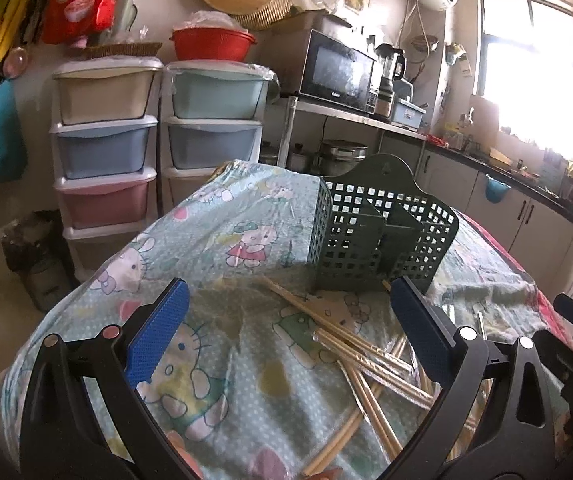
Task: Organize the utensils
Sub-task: 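Close the left gripper on a wooden chopstick while the right gripper grasps another chopstick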
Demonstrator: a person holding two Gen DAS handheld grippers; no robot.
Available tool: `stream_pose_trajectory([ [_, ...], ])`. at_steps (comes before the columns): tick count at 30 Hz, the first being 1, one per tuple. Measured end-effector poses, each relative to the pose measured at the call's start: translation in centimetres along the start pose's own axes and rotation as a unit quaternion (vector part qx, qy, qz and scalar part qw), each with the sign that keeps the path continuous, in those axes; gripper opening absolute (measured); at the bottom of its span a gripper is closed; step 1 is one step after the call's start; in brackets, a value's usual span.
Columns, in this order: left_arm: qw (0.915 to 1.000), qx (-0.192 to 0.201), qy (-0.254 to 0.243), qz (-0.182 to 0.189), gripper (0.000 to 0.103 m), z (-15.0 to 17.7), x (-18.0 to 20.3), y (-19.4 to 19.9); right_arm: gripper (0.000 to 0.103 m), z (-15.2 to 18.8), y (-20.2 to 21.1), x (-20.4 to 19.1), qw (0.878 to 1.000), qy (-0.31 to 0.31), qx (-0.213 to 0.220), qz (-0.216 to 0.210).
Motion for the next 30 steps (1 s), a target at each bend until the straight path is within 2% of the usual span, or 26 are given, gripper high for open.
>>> stream_pose_trajectory([
  [5, 0.9989, -0.039, 0.014, 0.022, 0.093, -0.5, -0.3, -2.2, 0.097, -0.8, -1.5, 0.0, 1.0, 0.004, -0.022, -0.012],
  [12, 0.9945, -0.094, 0.018, 0.044, 0.093, -0.4, 0.2, -5.6, 0.096, -1.2, -3.9, 1.9, 0.998, -0.029, -0.064, -0.011],
  [17, 0.991, -0.126, 0.015, 0.042, 0.093, 0.0, 0.5, -7.8, 0.096, -0.8, -5.8, 3.9, 0.994, -0.057, -0.098, -0.005],
  [22, 0.9836, -0.175, 0.02, 0.039, 0.093, 1.0, 0.0, -10.3, 0.096, -0.1, -7.5, 5.2, 0.988, -0.078, -0.136, -0.006],
  [27, 0.9752, -0.211, 0.041, 0.054, 0.093, 2.2, -0.5, -12.2, 0.096, 0.7, -9.0, 5.7, 0.981, -0.096, -0.166, -0.014],
  [30, 0.9683, -0.235, 0.061, 0.057, 0.091, 2.8, -1.2, -13.4, 0.092, 1.0, -9.7, 5.7, 0.978, -0.102, -0.18, -0.02],
])
Point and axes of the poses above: each gripper's, at about its wrist camera, not at the fingertips, and y roughly against the way its jaws point, x to its right, z to its underside, the point moved 7 cm from there along -y, roughly the way its jaws point, and after that the axes turned 1 degree about -y, right-handed, at the moved point
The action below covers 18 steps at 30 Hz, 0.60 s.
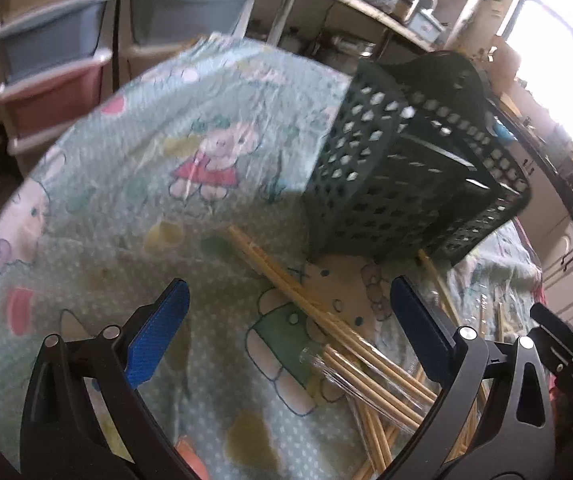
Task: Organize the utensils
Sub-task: 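Close the left gripper on a wooden chopstick while the right gripper grasps another chopstick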
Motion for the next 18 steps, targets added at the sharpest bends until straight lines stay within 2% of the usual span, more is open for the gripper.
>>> stream_pose_trajectory([
  [5, 0.9995, -0.022, 0.019, 0.011, 0.077, -0.4, -0.6, -1.4, 0.086, 0.1, -1.3, -0.1, 1.0, -0.006, -0.022, -0.009],
  [12, 0.9985, -0.033, 0.039, 0.022, 0.071, -1.3, -1.2, -2.6, 0.077, 0.5, -3.5, 0.6, 0.996, -0.045, -0.07, -0.027],
  [14, 0.9984, -0.034, 0.04, 0.02, 0.066, -1.5, -1.3, -2.9, 0.071, 0.6, -4.2, 0.9, 0.994, -0.062, -0.084, -0.036],
  [18, 0.9984, -0.034, 0.04, 0.023, 0.062, -1.9, -1.5, -3.2, 0.057, 0.8, -5.2, 1.4, 0.989, -0.094, -0.103, -0.053],
])
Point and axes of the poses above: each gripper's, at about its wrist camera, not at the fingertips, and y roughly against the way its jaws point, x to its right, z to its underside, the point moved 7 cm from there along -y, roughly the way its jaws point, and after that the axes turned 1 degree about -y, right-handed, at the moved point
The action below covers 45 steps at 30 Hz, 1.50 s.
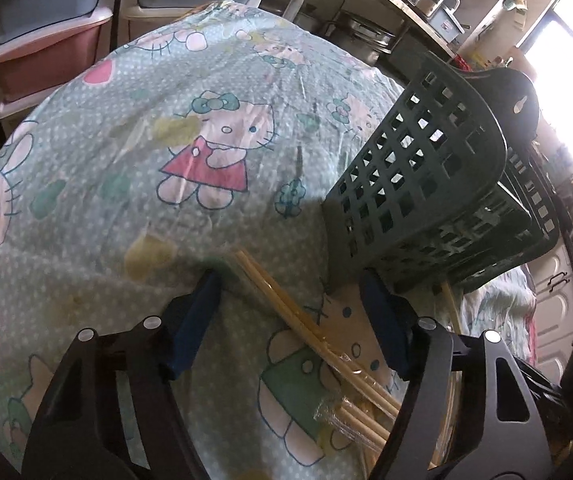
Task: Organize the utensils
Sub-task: 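Close the left gripper on a wooden chopstick while the right gripper grasps another chopstick, then lift the held chopsticks upright with both grippers and carry them over the green caddy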
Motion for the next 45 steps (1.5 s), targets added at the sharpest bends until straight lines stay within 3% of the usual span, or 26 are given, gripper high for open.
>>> stream_pose_trajectory([
  [4, 1.0, 0.004, 0.0, 0.0, 0.057, 0.0, 0.2, -0.1, 0.043, -0.2, -0.2, 0.8, 1.0, -0.023, 0.0, -0.009],
  [7, 1.0, 0.005, -0.005, 0.002, 0.047, 0.2, 0.4, 0.0, 0.036, -0.5, -0.1, 1.5, 0.999, -0.037, 0.002, -0.018],
  [11, 0.9999, 0.006, -0.003, -0.011, 0.02, 0.5, -0.2, -0.1, 0.02, -0.9, -0.1, 2.0, 0.999, -0.04, 0.007, -0.023],
  [13, 1.0, 0.004, 0.004, -0.008, 0.016, 0.3, -0.7, -0.2, 0.018, -1.1, 0.0, 2.2, 0.999, -0.038, 0.01, -0.027],
  [19, 1.0, 0.005, 0.007, 0.001, 0.012, 0.2, -1.0, 0.3, 0.013, -1.4, 0.7, 1.5, 0.999, -0.024, 0.022, -0.037],
  [29, 0.9973, 0.058, -0.038, 0.026, 0.009, -0.4, 1.6, 5.3, 0.011, -1.8, 4.1, -0.3, 0.996, 0.006, 0.056, -0.064],
  [45, 0.9798, 0.124, -0.134, 0.081, 0.004, -1.0, 9.2, 13.1, 0.006, -2.7, 11.8, -6.1, 0.981, 0.105, 0.134, -0.096],
])
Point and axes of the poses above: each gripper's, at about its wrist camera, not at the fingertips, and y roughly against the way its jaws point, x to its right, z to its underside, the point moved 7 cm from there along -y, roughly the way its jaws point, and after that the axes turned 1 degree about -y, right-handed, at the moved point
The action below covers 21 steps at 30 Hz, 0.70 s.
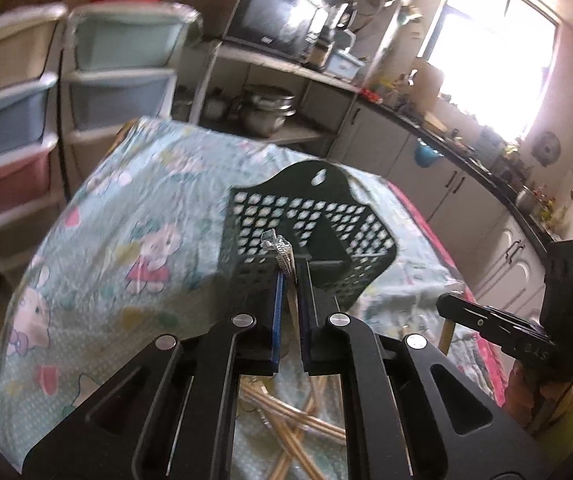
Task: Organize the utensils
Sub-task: 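Lift the held chopsticks upright with both grippers and carry them over the green caddy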
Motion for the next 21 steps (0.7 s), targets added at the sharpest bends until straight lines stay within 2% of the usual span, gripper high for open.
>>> stream_pose_trajectory([
  [11, 0.9982, 0.04, -0.041, 0.021, 0.003, -2.8, 3.3, 1.9, 0.005, -2.5, 3.2, -1.2, 0.998, 0.029, 0.054, 0.01],
  [21, 0.9935, 0.088, -0.067, 0.026, 0.003, -7.1, 5.3, 3.4, 0.005, -7.3, 5.4, -1.8, 0.991, 0.057, 0.12, 0.034],
])
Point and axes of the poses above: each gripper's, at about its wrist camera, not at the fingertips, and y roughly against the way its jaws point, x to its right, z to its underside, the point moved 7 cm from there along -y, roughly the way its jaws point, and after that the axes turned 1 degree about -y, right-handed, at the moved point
